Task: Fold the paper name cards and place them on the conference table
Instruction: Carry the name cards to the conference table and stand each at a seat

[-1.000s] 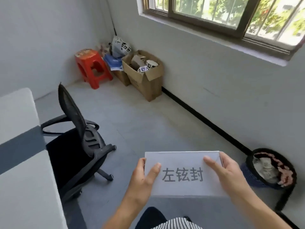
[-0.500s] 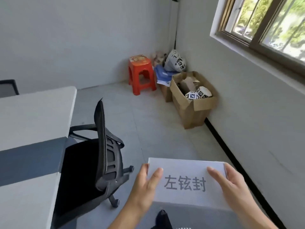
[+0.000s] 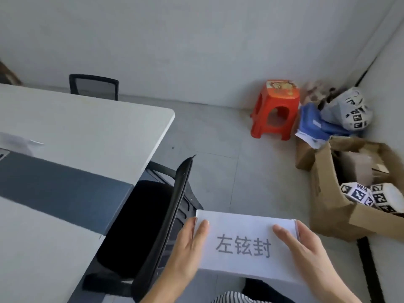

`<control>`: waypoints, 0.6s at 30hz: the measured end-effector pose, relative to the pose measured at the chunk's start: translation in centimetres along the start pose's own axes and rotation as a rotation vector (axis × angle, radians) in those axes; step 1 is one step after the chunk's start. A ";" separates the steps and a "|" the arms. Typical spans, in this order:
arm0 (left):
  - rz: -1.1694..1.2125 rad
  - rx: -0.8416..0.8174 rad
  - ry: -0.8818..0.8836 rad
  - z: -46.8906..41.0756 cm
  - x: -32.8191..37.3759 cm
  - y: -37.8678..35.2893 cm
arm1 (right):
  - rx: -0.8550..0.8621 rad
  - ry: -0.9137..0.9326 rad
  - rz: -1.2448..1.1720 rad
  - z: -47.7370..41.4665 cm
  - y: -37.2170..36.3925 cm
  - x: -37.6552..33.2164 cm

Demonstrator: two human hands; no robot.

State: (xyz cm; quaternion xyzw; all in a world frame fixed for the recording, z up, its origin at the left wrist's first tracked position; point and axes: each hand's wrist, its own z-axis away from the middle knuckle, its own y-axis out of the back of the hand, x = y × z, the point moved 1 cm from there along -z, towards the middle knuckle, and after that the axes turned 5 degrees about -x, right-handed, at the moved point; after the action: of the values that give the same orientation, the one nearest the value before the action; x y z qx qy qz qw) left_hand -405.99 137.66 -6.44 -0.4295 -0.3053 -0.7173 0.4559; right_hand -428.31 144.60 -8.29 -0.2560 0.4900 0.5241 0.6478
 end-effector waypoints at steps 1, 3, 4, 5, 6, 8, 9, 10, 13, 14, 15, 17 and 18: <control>0.013 0.022 -0.007 -1.6 0.5 -0.1 | -0.040 0.012 0.023 -2.5 0.5 -0.9; 0.013 0.079 -0.024 -4.0 2.3 -0.5 | -0.108 0.024 0.092 -7.1 1.1 -3.3; 0.020 0.120 -0.026 -4.9 3.0 -0.4 | -0.150 0.028 0.117 -9.2 1.2 -4.7; 0.033 0.155 -0.041 -5.7 3.8 -0.3 | -0.204 0.039 0.136 -11.3 1.0 -6.1; 0.051 0.202 -0.036 -6.4 4.2 0.0 | -0.266 0.045 0.161 -13.3 0.6 -7.6; 0.097 0.316 -0.030 -6.9 5.1 0.6 | -0.425 0.052 0.217 -16.6 -1.0 -10.2; 0.126 0.372 -0.038 -7.0 5.3 1.0 | -0.503 0.052 0.244 -17.9 -2.1 -11.3; 0.161 0.427 -0.027 -7.0 5.6 1.6 | -0.571 0.053 0.273 -19.0 -3.4 -12.5; 0.230 0.592 0.027 -7.2 4.9 4.3 | -0.793 0.070 0.391 -21.9 -7.9 -15.3; 0.252 0.637 0.042 -7.1 4.6 5.5 | -0.878 0.074 0.429 -22.5 -9.6 -16.1; 0.276 0.669 0.061 -7.1 4.4 6.7 | -0.967 0.080 0.461 -23.2 -11.4 -16.8; 0.284 0.728 0.067 -7.1 3.8 9.3 | -1.124 0.074 0.544 -24.0 -15.1 -17.9; 0.276 0.755 0.064 -7.0 3.6 10.7 | -1.193 0.061 0.575 -24.2 -16.9 -18.4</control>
State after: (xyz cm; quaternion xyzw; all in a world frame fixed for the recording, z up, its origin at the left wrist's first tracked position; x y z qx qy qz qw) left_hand -399.35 126.15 -5.80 -0.2462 -0.4722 -0.4998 0.6831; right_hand -420.89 110.83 -4.19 -0.4446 0.1826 0.8502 0.2148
